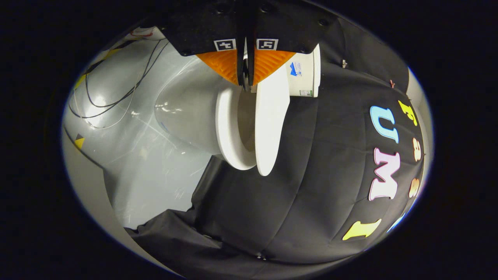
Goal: Open the toilet lid.
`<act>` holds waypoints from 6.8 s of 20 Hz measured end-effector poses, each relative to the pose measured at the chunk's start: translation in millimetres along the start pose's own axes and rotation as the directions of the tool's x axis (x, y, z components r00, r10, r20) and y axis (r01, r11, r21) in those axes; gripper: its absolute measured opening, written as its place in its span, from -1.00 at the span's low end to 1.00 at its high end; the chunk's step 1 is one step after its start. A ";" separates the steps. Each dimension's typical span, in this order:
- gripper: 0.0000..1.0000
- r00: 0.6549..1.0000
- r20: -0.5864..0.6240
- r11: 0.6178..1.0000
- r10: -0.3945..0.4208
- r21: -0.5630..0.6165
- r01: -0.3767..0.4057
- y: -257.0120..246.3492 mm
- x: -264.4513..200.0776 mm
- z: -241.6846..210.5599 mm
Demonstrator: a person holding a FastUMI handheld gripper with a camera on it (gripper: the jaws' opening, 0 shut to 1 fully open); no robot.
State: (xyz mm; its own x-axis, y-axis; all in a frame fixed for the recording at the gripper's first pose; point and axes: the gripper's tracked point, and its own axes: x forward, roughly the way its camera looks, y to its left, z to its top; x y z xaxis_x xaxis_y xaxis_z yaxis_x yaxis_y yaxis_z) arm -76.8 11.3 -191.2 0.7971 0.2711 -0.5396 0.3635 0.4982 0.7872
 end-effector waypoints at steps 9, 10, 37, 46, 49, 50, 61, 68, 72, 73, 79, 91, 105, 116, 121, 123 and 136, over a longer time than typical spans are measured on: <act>-0.90 0.995 0.088 0.975 -0.046 -0.214 0.064 104.2 -40.9 -6.6; -0.91 0.994 0.095 0.970 -0.049 -0.232 0.070 114.7 -43.3 -10.5; -0.90 0.926 0.332 0.648 -0.182 -0.667 0.366 334.8 -64.9 -131.8; -0.90 0.894 0.401 0.538 -0.201 -0.717 0.443 398.1 -48.9 -208.7; -0.90 0.891 0.412 0.508 -0.193 -0.735 0.450 414.1 -36.6 -239.1; -0.90 0.888 0.418 0.499 -0.191 -0.738 0.454 418.8 -32.2 -248.5; -0.89 0.875 0.438 0.449 -0.207 -0.752 0.483 445.0 5.2 -329.9; -0.88 0.862 0.471 0.391 -0.187 -0.769 0.505 449.4 13.7 -340.6; -0.76 0.886 0.437 0.396 -0.154 -0.794 0.461 456.8 10.8 -345.4; -0.31 0.906 0.404 0.407 -0.130 -0.811 0.420 465.3 14.0 -351.0; 0.96 0.936 0.343 0.384 -0.077 -0.856 0.346 478.7 8.4 -349.1; 1.00 0.964 0.210 0.466 0.161 -0.877 0.113 534.0 -47.7 -285.1; 0.98 0.899 0.322 0.388 0.296 -0.901 0.195 395.9 -76.9 -51.6; 0.98 0.784 0.474 0.511 0.400 -0.826 0.239 257.5 -73.3 36.6; 0.98 0.741 0.501 0.469 0.447 -0.837 0.282 251.3 -84.1 46.2; 0.97 0.743 0.493 0.484 0.453 -0.836 0.259 251.4 -82.2 42.8; 0.97 0.765 0.497 0.479 0.410 -0.831 0.283 239.1 -74.1 43.4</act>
State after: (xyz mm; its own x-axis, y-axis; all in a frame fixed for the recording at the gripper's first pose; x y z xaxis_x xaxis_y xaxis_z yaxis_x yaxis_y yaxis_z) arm -28.0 74.6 50.1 0.9983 0.0024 0.0579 -0.0011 0.9997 -0.0234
